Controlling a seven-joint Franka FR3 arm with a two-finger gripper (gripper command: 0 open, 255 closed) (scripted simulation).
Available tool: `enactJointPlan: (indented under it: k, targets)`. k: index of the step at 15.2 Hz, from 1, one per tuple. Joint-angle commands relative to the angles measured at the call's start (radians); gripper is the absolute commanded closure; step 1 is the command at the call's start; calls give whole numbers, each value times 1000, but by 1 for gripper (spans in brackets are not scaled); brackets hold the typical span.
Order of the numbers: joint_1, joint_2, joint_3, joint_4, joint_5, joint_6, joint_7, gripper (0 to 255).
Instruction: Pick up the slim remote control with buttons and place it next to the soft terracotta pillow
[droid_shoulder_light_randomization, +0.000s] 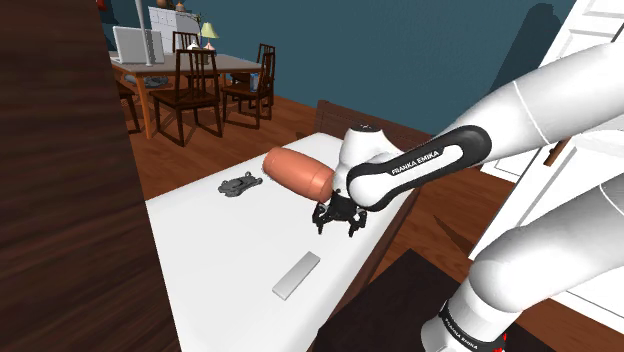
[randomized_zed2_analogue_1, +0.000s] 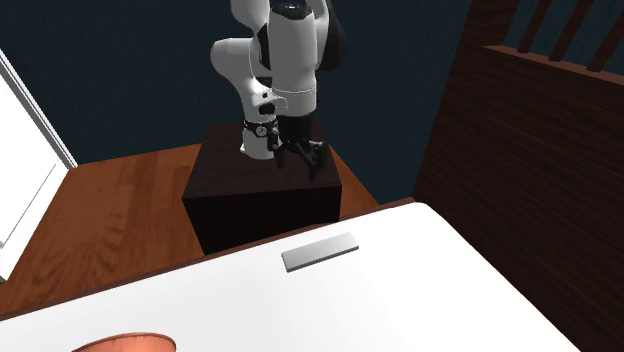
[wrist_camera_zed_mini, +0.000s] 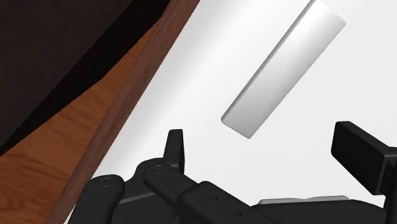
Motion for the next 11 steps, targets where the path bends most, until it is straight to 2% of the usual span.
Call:
enactJointPlan:
  k: [1, 4, 7, 9, 11]
  targets:
    - [-26, 99, 45, 8, -19, 89, 98, 0]
    - [-77, 255, 101, 43, -110, 200, 272, 0]
    - [-106, 423, 111, 94, -290, 290, 502, 0]
    - [-77, 532, 65, 140, -422, 333, 663, 0]
    - [-15, 630, -8, 192, -517, 369, 795, 0]
